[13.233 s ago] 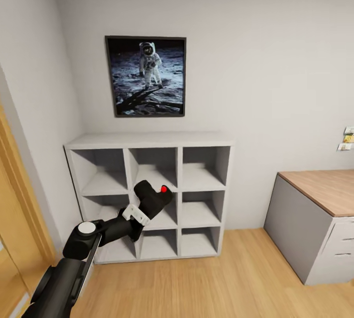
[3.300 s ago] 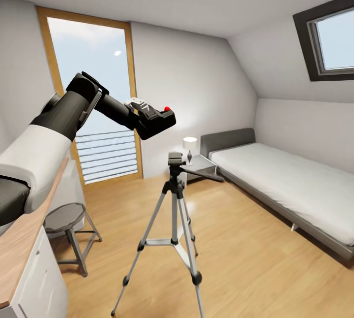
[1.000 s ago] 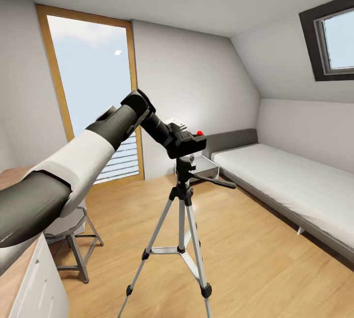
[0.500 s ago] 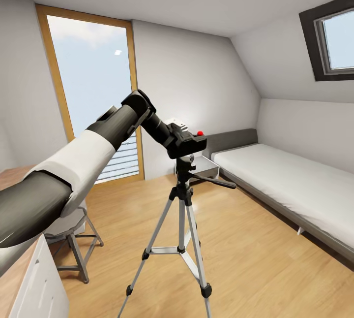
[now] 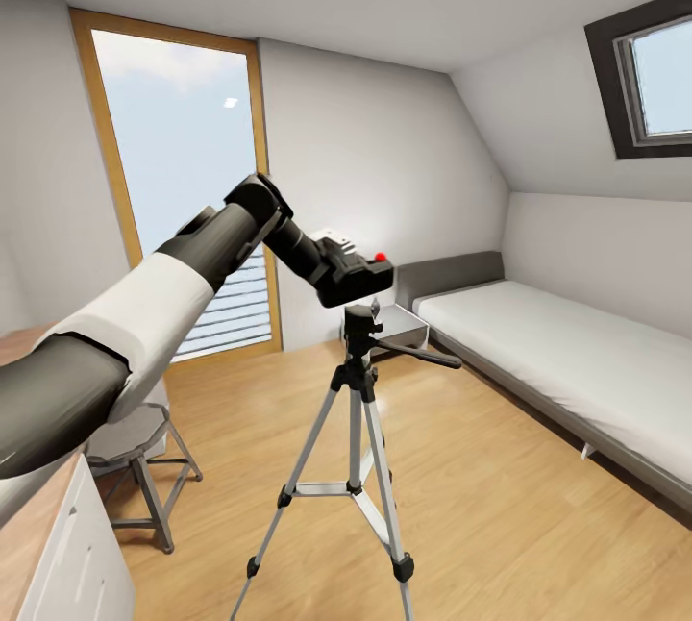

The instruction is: Attach the digital camera to the camera tripod in the bedroom.

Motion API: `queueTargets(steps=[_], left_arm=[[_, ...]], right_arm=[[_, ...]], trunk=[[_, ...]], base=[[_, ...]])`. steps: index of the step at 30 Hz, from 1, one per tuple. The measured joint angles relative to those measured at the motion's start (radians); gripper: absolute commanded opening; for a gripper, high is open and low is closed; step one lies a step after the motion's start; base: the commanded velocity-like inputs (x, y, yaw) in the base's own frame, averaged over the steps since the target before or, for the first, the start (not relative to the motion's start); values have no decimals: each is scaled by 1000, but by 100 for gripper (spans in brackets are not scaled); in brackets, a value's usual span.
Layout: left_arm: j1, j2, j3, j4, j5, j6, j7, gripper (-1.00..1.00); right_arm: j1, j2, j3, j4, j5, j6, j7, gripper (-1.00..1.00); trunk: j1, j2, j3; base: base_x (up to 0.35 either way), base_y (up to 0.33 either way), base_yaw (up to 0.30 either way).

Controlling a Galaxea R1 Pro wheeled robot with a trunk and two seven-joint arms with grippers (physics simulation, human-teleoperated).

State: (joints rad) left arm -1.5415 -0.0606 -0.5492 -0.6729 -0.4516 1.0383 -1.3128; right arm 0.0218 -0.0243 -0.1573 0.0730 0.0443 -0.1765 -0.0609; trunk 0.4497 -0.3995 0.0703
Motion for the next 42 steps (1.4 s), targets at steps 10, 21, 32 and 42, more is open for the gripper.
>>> queueTargets(steps=[10,21,32,42], left_arm=[[-1,16,-1,-6,3,-1,-71,-100],[-2,18,-1,-71,1,-50,-249,-100],[-2,22,-2,-103,1,-53,-249,-100],[-2,29,-4,-127,0,-54,-249,-100]], right_arm=[[0,0,0,0,0,0,0,100],[0,0,0,0,0,0,0,100],[0,0,0,0,0,0,0,100],[0,0,0,0,0,0,0,100]], trunk=[[0,0,0],[0,0,0],[0,0,0],[0,0,0]], base=[[0,0,0],[0,0,0],[0,0,0],[0,0,0]])
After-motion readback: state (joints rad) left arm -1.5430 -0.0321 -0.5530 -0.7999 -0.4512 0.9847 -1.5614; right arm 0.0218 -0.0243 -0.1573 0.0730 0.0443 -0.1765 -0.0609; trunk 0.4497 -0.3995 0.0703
